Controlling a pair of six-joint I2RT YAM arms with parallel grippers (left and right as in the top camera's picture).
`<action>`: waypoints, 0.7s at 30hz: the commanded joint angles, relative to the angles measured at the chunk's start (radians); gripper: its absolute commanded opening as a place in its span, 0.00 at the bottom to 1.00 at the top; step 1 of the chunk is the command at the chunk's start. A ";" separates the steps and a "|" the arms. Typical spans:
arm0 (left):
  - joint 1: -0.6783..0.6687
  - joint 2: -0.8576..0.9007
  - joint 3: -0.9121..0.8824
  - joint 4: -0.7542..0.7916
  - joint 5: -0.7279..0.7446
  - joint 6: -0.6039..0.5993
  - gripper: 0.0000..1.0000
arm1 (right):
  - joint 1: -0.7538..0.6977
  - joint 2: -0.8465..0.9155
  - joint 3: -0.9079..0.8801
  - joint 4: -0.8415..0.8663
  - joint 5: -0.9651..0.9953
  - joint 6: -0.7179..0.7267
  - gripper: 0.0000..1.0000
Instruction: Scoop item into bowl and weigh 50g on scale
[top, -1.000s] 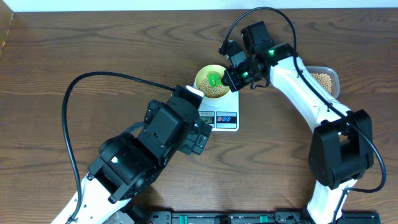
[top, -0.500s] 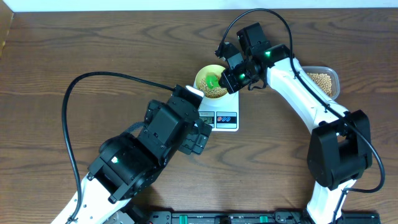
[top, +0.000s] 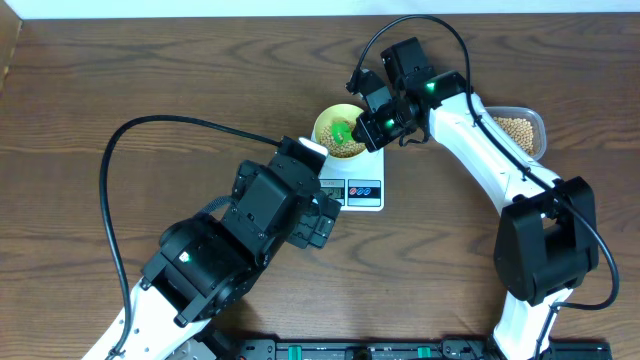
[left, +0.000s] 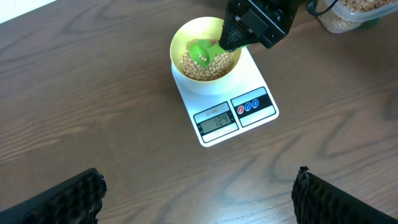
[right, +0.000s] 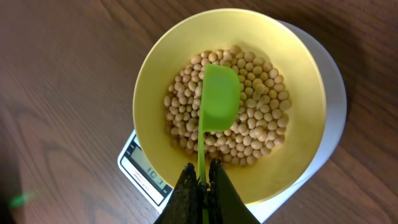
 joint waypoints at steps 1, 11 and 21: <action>0.003 0.001 0.005 -0.003 -0.010 -0.002 0.98 | 0.011 0.002 -0.005 -0.008 -0.023 0.011 0.01; 0.003 0.001 0.005 -0.003 -0.010 -0.002 0.98 | 0.011 0.002 -0.005 -0.014 -0.060 0.011 0.01; 0.003 0.001 0.005 -0.003 -0.010 -0.002 0.98 | 0.008 0.002 -0.005 -0.014 -0.067 0.030 0.01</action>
